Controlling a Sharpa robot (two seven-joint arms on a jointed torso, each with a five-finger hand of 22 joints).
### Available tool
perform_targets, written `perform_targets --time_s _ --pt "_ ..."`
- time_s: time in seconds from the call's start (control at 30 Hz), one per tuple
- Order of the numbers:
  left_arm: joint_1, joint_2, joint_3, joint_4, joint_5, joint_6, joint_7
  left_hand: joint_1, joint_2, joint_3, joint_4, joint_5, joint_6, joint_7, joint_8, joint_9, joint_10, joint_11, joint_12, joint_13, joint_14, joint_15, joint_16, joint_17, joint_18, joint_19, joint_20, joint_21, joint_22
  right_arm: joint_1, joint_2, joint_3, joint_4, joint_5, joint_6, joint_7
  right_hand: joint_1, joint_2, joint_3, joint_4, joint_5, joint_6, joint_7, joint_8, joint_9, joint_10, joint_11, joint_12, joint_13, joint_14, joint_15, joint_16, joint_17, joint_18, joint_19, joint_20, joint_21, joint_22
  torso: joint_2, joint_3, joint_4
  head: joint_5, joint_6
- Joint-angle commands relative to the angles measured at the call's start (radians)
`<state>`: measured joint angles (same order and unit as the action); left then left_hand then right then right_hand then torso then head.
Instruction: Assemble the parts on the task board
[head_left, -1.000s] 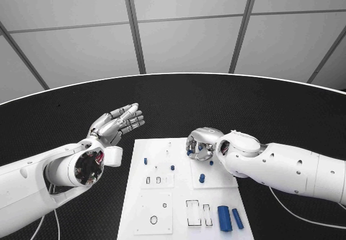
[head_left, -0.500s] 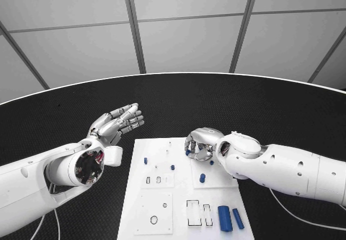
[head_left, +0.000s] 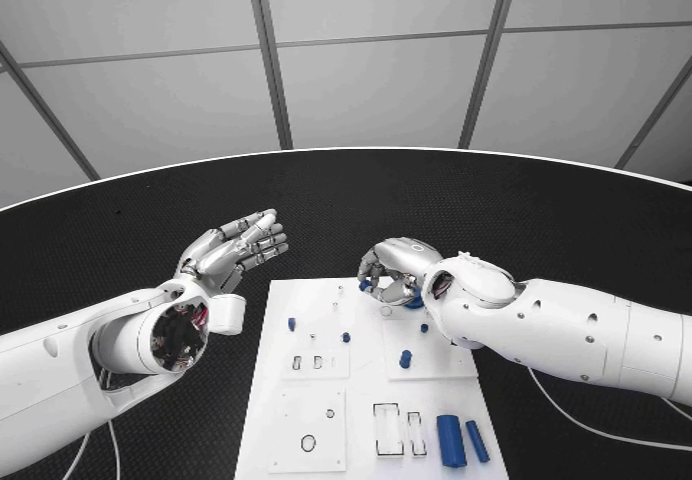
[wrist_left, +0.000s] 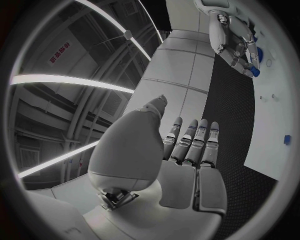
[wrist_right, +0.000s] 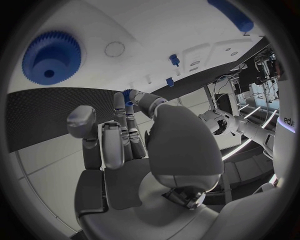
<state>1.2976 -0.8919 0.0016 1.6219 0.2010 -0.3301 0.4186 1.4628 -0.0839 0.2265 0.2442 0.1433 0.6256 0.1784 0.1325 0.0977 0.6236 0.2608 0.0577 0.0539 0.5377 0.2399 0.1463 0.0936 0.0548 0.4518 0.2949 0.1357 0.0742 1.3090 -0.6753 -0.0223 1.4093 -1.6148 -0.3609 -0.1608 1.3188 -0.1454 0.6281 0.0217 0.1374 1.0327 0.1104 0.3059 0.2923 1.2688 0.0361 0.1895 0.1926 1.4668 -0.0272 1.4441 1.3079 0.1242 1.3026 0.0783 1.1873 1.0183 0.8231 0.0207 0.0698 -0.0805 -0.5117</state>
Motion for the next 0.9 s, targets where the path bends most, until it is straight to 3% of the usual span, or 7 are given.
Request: perform_targets --time_s 0.03,0.33,0.43,0.8,0.9 --pt "0.000 0.001 0.000 0.001 0.000 0.000 0.000 0.004 -0.003 0.004 0.000 -0.005 -0.007 0.117 -0.006 -0.001 -0.007 0.001 -0.005 -0.002 -0.008 0.000 -0.004 -0.001 0.009 -0.002 -0.001 0.003 -0.001 0.005 0.024 0.000 -0.018 0.000 -0.011 -0.002 -0.005 -0.003 -0.003 -0.002 0.009 0.013 -0.007 0.035 0.057 0.001 0.001 0.001 0.001 0.064 -0.009 0.005 0.036 -0.008 0.000 -0.007 0.003 0.001 0.003 -0.0009 0.0055 -0.001 0.001" --pt "0.000 0.000 0.000 0.006 0.000 -0.001 -0.002 0.006 -0.003 0.005 -0.001 -0.005 -0.007 0.117 -0.007 -0.001 -0.008 0.001 -0.005 -0.002 -0.008 0.000 -0.004 -0.001 0.009 -0.001 -0.001 0.004 -0.001 0.011 0.085 0.000 -0.078 0.000 -0.012 0.007 -0.005 -0.004 -0.002 -0.003 0.011 0.011 -0.006 0.036 0.058 0.000 0.001 0.000 0.002 0.065 -0.009 0.007 0.038 -0.008 0.001 -0.007 0.005 0.003 0.008 -0.0039 0.0132 -0.005 0.000" --pt "0.000 -0.001 0.000 0.008 0.000 -0.001 -0.002 0.006 -0.003 0.005 -0.001 -0.005 -0.007 0.117 -0.007 -0.001 -0.008 0.001 -0.005 -0.002 -0.008 0.000 -0.004 -0.001 0.009 -0.001 -0.001 0.004 -0.001 0.012 0.102 0.000 -0.093 0.000 0.003 0.011 -0.005 -0.005 -0.002 -0.004 0.011 0.011 -0.006 0.036 0.059 0.000 0.001 -0.001 0.002 0.065 -0.008 0.007 0.038 -0.008 0.001 -0.007 0.004 0.003 0.009 -0.0032 0.0157 -0.006 -0.002" --pt "0.003 0.000 0.000 0.011 0.000 -0.001 -0.002 0.006 -0.003 0.005 -0.001 -0.005 -0.007 0.117 -0.007 -0.001 -0.008 0.001 -0.005 -0.002 -0.008 0.000 -0.004 -0.001 0.009 -0.001 -0.001 0.004 -0.001 0.013 0.125 0.000 -0.118 0.000 0.023 0.007 -0.006 -0.006 -0.003 -0.004 0.011 0.010 -0.005 0.036 0.060 -0.001 0.002 -0.001 0.003 0.065 -0.008 0.007 0.037 -0.008 0.000 -0.007 0.003 0.001 0.015 -0.0088 0.0251 -0.009 -0.004" --pt "0.004 0.000 0.000 0.011 0.000 -0.001 -0.002 0.006 -0.003 0.005 -0.001 -0.005 -0.007 0.117 -0.007 -0.001 -0.008 0.001 -0.005 -0.002 -0.008 0.000 -0.004 -0.001 0.009 -0.001 -0.001 0.004 -0.001 0.013 0.128 0.000 -0.123 0.000 0.029 0.006 -0.007 -0.007 -0.004 -0.004 0.012 0.009 -0.005 0.036 0.061 -0.001 0.002 -0.001 0.003 0.065 -0.008 0.007 0.037 -0.008 0.000 -0.007 0.003 0.002 0.016 -0.0082 0.0257 -0.009 -0.005"
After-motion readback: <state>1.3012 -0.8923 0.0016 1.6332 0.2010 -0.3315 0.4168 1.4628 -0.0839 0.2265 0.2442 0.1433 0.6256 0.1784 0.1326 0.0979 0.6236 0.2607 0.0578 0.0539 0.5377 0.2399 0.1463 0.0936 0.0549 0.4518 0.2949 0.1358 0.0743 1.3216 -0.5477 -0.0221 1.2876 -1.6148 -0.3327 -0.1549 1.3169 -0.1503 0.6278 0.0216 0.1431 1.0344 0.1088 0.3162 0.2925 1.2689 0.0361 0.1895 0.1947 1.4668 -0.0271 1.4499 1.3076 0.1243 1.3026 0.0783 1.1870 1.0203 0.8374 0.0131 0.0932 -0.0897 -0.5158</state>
